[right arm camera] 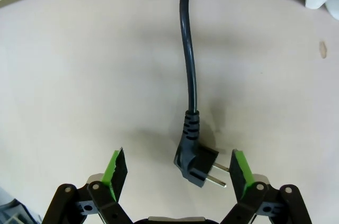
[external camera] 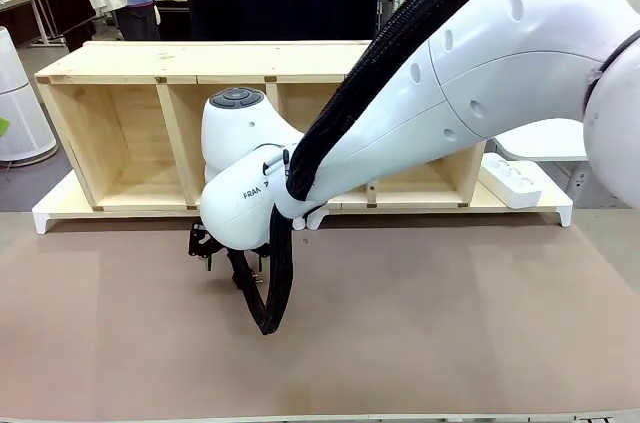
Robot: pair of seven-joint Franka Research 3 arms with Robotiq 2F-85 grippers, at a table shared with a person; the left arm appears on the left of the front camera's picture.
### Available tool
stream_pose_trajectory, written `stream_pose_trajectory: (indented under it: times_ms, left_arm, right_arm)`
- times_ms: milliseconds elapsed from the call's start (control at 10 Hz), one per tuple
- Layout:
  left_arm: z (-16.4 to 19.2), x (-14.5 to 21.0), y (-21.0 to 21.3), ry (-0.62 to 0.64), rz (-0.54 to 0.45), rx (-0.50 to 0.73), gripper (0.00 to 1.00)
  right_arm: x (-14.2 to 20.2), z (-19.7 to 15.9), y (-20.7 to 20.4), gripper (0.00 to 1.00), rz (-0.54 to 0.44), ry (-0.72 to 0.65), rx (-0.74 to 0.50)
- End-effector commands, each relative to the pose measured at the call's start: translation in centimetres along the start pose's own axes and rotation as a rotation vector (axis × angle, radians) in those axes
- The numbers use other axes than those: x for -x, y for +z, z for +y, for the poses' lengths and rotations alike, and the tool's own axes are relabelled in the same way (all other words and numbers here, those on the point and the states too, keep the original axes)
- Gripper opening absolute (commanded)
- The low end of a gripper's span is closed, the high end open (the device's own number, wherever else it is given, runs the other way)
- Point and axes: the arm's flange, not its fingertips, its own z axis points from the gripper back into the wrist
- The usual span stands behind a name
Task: Perform cable management.
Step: When the cord part of the Power Cable appears at the lower middle area of the table and stops, grasp the cord part of the Power Cable.
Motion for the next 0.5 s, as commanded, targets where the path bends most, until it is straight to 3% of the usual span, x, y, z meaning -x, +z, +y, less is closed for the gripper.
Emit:
stream_pose_trajectory:
  times_ms: [0,400]
  left_arm:
    - [0.0,-0.04,0.0,0.007,-0.002,-0.002,1.0]
    - [0.0,-0.04,0.0,0.007,-0.002,-0.002,1.0]
  right_arm:
    - [-1.07,0.75,-0.29,1.0,0.023,0.029,0.053]
    - [-1.88,1.55,-1.01,1.0,0.025,0.043,0.093]
